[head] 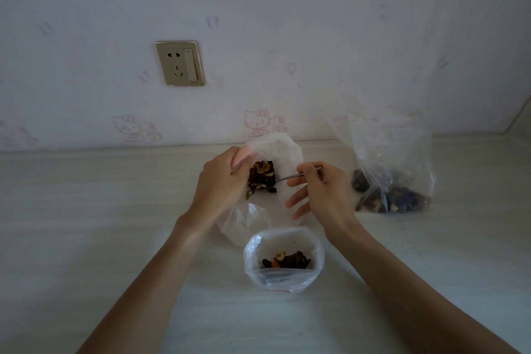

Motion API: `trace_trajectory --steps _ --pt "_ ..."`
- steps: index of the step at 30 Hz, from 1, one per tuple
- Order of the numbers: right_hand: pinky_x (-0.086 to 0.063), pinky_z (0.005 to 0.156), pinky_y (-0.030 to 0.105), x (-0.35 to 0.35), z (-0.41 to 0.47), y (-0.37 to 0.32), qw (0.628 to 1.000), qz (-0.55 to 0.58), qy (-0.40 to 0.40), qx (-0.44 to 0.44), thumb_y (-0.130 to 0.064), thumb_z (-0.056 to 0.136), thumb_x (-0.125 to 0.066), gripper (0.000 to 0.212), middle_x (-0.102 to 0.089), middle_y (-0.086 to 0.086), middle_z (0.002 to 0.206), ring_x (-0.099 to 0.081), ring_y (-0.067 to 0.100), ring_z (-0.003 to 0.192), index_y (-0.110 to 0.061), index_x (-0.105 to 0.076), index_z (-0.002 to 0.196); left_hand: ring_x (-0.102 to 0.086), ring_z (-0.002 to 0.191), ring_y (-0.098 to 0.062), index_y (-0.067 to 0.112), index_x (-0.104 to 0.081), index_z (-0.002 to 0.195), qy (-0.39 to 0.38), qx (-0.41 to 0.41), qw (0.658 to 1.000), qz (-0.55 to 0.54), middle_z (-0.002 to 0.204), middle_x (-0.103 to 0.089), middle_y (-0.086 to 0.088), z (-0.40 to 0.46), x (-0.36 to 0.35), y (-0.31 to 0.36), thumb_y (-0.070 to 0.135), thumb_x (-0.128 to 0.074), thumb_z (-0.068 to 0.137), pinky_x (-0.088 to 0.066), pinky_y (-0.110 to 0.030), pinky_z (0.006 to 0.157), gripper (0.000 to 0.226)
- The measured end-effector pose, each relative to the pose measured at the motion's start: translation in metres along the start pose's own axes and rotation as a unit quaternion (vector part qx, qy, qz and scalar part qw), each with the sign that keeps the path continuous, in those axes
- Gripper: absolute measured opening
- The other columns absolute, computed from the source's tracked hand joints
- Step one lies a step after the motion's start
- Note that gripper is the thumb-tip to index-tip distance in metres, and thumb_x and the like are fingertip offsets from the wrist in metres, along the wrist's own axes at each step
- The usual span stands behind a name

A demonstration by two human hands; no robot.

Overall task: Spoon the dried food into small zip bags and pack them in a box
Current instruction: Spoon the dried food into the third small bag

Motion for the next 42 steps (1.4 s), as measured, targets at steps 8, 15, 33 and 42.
trace_trajectory --steps 8,15,33,42 --pt "-0.057 0.043 0.038 -0.006 0.001 0.002 1.000 -0.022 -0.021 -0.006 -0.020 0.108 -0.050 0.020 -0.077 0.007 0.087 -0.072 0.035 0.054 -0.011 -0.065 0.099 -0.067 0.092 -0.004 0.027 -0.074 0.107 -0.054 0.080 0.992 -0.076 0.095 -0.074 0.012 0.003 -0.016 -0.018 0.059 -0.040 0.103 -0.052 -0.029 0.084 0.047" --pt "-0.057 0.044 0.034 -0.005 0.000 0.002 1.000 0.000 -0.025 -0.007 -0.018 0.109 -0.048 0.022 -0.076 0.012 0.089 -0.074 0.032 0.060 -0.008 -0.066 0.103 -0.067 0.093 -0.002 0.036 -0.075 0.103 -0.067 0.075 0.991 -0.089 0.096 -0.075 0.016 0.001 -0.015 -0.022 0.068 -0.040 0.098 -0.052 -0.025 0.084 0.048" --pt "-0.059 0.051 0.036 0.014 -0.005 -0.009 0.987 0.114 -0.076 -0.080 -0.016 0.110 -0.045 0.028 -0.076 0.023 0.096 -0.077 0.035 0.080 0.003 -0.066 0.111 -0.067 0.085 0.012 0.040 -0.074 0.111 0.001 0.059 0.991 -0.117 0.093 -0.074 0.027 -0.002 0.014 -0.006 0.055 -0.069 0.091 -0.050 -0.015 0.074 0.025" --pt "-0.057 0.049 0.037 0.044 -0.029 -0.047 0.986 0.128 -0.106 -0.015 -0.017 0.109 -0.045 0.028 -0.075 0.024 0.094 -0.075 0.040 0.079 0.002 -0.067 0.107 -0.059 0.115 0.004 0.031 -0.068 0.123 0.060 -0.019 0.998 -0.029 0.120 -0.067 0.023 -0.037 0.050 0.015 0.047 -0.075 0.088 -0.044 -0.021 0.098 0.039"
Point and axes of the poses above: each hand's wrist, its own z-axis towards the middle knuckle, its own x-axis out of the back of the hand, y = z × x, the point moved 6 cm from there along z, towards the middle knuckle
